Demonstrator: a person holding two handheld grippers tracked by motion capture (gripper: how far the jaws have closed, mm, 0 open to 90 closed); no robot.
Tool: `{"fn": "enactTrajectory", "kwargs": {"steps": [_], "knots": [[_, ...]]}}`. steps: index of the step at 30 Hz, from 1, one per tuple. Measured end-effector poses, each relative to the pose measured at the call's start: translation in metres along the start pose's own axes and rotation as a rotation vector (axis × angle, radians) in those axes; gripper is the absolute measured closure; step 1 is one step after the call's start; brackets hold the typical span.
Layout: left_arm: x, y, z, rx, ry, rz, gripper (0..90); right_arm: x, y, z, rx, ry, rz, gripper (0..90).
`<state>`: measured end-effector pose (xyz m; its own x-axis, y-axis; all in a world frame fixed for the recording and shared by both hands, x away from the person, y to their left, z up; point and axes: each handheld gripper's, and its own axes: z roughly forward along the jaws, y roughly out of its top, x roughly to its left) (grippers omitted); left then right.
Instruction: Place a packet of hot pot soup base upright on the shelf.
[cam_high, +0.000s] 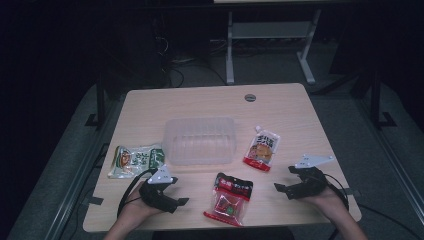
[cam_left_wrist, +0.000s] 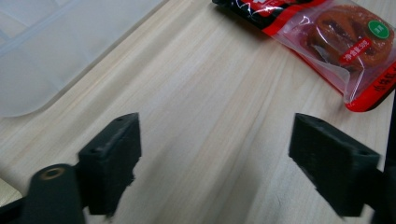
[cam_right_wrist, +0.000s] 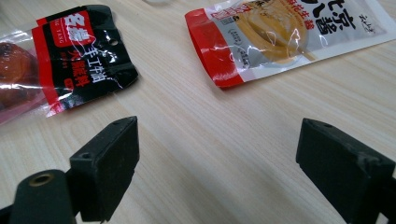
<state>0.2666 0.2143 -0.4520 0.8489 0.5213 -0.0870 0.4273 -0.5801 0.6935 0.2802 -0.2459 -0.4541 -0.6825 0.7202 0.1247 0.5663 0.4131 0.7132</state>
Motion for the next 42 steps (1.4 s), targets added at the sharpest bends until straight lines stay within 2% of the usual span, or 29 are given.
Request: {"fn": "enactTrajectory", "kwargs": {"steps": [2, 5, 9, 10, 11, 16, 19, 21, 26, 32, 37, 42], "knots": [[0.0, 0.0, 0.0, -0.004, -0.008, -0.004, 21.5, 0.0, 0.0, 0.0, 0.0, 0.002, 0.0, 12.7], [-0.001, 0.002, -0.003, -0.004, -0.023, -0.001, 31.9, 0.0, -0.001, 0.0, 0.005, 0.0, 0.001, 12.7], [-0.005, 0.007, -0.005, -0.016, -0.061, -0.02, 50.1, 0.0, -0.002, 0.0, 0.009, 0.002, 0.017, 12.7], [-0.006, 0.008, -0.005, -0.018, -0.067, -0.02, 58.7, -0.001, -0.002, 0.0, 0.011, 0.002, 0.023, 12.7], [-0.008, 0.01, -0.005, -0.016, -0.076, -0.014, 58.7, -0.001, -0.002, 0.0, 0.011, 0.002, 0.023, 12.7], [-0.016, 0.018, -0.004, -0.018, -0.126, -0.004, 80.8, -0.002, -0.003, -0.001, 0.009, -0.003, 0.036, 12.8], [-0.022, 0.022, -0.003, -0.025, -0.151, -0.005, 89.1, -0.003, -0.002, 0.0, 0.007, -0.006, 0.033, 12.8], [-0.025, 0.026, -0.001, -0.021, -0.162, -0.016, 89.6, -0.002, -0.002, 0.001, 0.013, -0.002, 0.037, 12.8], [-0.029, 0.032, 0.003, -0.024, -0.172, -0.013, 89.6, -0.002, -0.003, 0.002, 0.014, 0.0, 0.039, 12.8], [-0.037, 0.041, 0.01, -0.019, -0.188, 0.009, 89.6, -0.002, -0.002, 0.002, 0.011, 0.0, 0.033, 12.8], [-0.043, 0.052, 0.014, -0.039, -0.205, 0.021, 89.7, 0.0, -0.002, -0.001, 0.003, -0.009, 0.03, 12.8], [-0.052, 0.064, 0.025, -0.049, -0.234, 0.034, 89.7, 0.001, -0.002, 0.001, 0.004, -0.002, 0.025, 12.7]]}}
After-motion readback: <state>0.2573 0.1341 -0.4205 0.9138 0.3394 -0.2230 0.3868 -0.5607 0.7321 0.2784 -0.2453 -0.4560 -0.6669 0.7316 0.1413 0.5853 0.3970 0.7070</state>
